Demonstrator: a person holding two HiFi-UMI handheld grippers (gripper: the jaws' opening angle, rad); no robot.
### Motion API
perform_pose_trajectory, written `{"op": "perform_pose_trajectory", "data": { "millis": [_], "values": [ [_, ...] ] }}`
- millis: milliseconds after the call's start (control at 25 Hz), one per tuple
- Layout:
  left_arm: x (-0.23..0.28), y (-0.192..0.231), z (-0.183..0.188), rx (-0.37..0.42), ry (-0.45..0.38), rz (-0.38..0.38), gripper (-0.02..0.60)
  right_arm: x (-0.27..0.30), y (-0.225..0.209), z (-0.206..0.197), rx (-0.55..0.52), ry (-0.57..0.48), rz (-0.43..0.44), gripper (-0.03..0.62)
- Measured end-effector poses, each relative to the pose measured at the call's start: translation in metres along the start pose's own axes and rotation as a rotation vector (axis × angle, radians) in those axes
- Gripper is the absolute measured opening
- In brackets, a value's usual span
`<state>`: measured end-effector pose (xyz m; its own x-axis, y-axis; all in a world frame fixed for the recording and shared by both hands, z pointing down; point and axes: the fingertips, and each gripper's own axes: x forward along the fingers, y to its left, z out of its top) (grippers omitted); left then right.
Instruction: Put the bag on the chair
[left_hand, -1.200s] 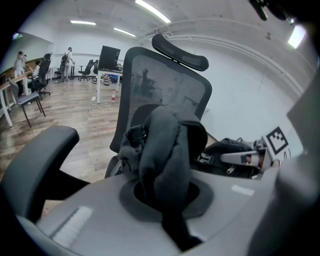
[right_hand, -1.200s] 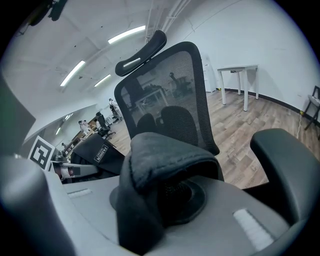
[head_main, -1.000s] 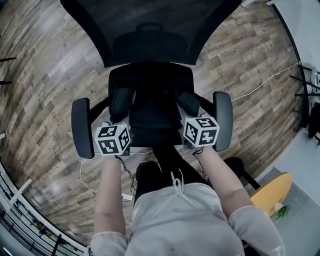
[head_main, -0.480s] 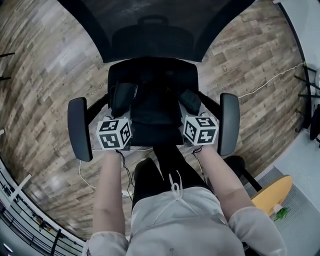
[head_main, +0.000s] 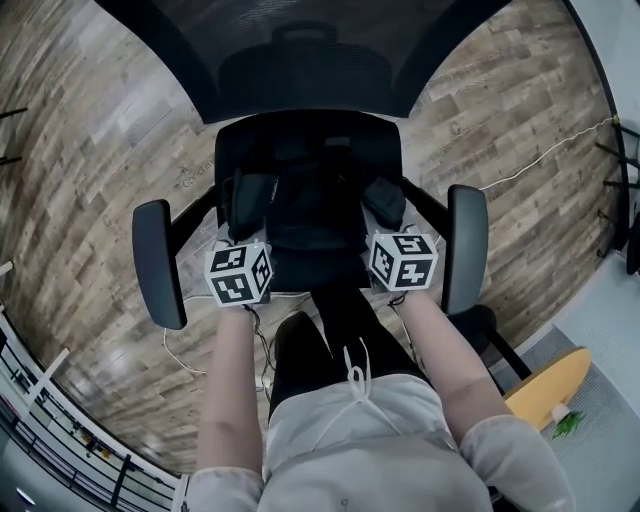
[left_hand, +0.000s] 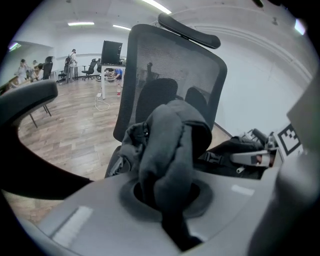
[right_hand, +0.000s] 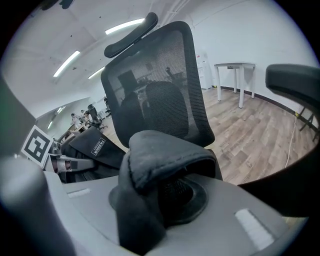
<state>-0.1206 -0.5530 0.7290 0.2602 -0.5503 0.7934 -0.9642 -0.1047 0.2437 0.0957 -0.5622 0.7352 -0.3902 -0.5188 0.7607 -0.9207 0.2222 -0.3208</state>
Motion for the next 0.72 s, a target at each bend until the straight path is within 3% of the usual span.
{"op": "perform_pose_trajectory", "data": {
  "millis": [240, 720],
  "values": [
    [0.015, 0.000, -0.020, 0.021, 0.015, -0.039, 0.025, 0.014, -0.005, -0.023, -0.055, 0.033, -0.038, 0.057],
    [0.035, 0.022, -0.061, 0.038, 0.063, 0.009, 0.034, 0.043, -0.004, -0.065, -0.125, 0.139, -0.035, 0.067]
  ]
}}
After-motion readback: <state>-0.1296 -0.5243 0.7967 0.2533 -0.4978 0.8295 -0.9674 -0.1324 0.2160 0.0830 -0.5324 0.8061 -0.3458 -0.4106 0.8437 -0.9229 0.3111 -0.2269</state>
